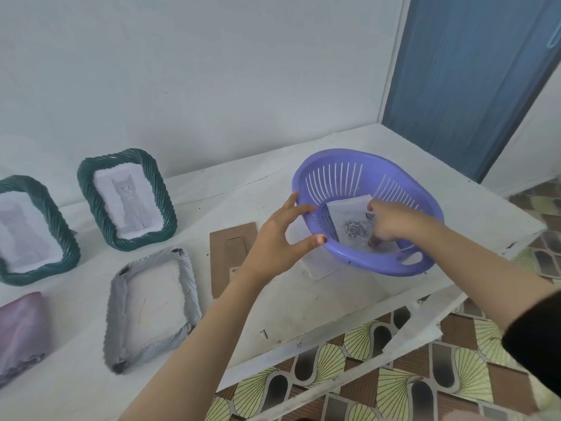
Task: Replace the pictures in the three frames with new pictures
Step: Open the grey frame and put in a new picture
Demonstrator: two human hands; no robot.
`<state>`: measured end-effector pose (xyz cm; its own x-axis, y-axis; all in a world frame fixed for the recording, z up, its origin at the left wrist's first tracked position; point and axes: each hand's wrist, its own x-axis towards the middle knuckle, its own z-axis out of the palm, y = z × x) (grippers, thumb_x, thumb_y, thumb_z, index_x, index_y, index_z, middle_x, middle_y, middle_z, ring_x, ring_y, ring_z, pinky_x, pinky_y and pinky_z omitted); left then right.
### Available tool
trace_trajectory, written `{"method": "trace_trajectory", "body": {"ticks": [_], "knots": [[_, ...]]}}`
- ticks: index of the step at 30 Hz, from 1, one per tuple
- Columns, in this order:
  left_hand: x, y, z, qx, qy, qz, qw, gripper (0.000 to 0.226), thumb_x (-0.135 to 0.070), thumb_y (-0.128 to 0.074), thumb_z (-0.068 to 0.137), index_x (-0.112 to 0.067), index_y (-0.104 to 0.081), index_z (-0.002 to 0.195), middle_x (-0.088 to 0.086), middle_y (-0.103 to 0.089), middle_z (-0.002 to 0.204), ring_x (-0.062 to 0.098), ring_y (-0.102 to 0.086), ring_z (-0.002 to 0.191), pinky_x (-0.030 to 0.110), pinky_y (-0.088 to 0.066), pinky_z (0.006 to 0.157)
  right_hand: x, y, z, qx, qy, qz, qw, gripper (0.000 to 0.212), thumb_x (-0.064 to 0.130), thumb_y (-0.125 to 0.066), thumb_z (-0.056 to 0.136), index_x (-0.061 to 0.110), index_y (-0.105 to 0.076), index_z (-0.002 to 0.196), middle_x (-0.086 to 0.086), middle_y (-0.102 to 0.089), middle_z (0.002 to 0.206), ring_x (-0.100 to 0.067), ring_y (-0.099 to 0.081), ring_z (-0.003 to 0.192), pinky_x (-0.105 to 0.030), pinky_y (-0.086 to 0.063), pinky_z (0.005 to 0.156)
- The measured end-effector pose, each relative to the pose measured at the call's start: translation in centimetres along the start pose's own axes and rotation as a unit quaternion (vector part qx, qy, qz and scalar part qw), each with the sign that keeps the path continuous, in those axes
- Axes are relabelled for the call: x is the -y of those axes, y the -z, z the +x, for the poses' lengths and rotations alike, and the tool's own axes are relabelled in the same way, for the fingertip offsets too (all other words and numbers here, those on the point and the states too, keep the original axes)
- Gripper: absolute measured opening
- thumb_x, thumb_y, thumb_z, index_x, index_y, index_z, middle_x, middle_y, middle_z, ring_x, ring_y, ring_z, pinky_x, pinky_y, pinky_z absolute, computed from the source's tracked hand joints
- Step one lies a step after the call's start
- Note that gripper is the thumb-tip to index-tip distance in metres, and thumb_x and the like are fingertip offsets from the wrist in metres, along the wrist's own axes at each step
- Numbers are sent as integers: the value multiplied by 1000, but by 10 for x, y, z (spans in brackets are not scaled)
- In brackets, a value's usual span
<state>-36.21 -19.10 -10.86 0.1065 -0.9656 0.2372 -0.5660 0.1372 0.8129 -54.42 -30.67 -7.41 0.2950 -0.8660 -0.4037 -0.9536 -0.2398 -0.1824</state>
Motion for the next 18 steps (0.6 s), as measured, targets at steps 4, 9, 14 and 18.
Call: {"method": "trace_trajectory", "body": {"ticks": [4, 9, 14, 18], "knots": [[2, -1, 1, -2, 3, -2, 1000, 57, -55, -65, 69, -36, -53, 122, -9, -31, 150, -1, -21, 139, 34, -32, 110, 3, 0, 3, -17, -12, 39, 999, 73, 7, -72, 74, 6, -31, 134, -17, -51, 122, -31, -53, 99, -32, -43, 72], [2, -2, 1, -4, -7, -14, 1000, 54, -53, -66, 70, -36, -54, 120, -10, -34, 148, -3, -19, 139, 33, -32, 109, 2, -1, 9, -78, -10, 72, 994, 57, 3, -58, 82, 1, -30, 132, -15, -52, 99, -27, -49, 81, -30, -36, 52], [2, -3, 1, -7, -6, -11, 1000, 55, -54, -65, 70, -36, -54, 120, -9, -31, 150, -1, -21, 139, 31, -32, 108, 4, -2, 7, -34, -27, 89, 995, 81, 19, -79, 70, 3, -27, 129, -15, -56, 113, -31, -55, 97, -32, -41, 70], [1, -4, 0, -10, -6, -21, 1000, 50, -54, -65, 69, -43, -52, 117, -11, -31, 150, -3, -21, 138, 29, -32, 107, 3, 0, 8, -57, -36, 96, 993, 71, 10, -77, 71, 0, -33, 126, -13, -52, 97, -30, -52, 88, -30, -38, 63]]}}
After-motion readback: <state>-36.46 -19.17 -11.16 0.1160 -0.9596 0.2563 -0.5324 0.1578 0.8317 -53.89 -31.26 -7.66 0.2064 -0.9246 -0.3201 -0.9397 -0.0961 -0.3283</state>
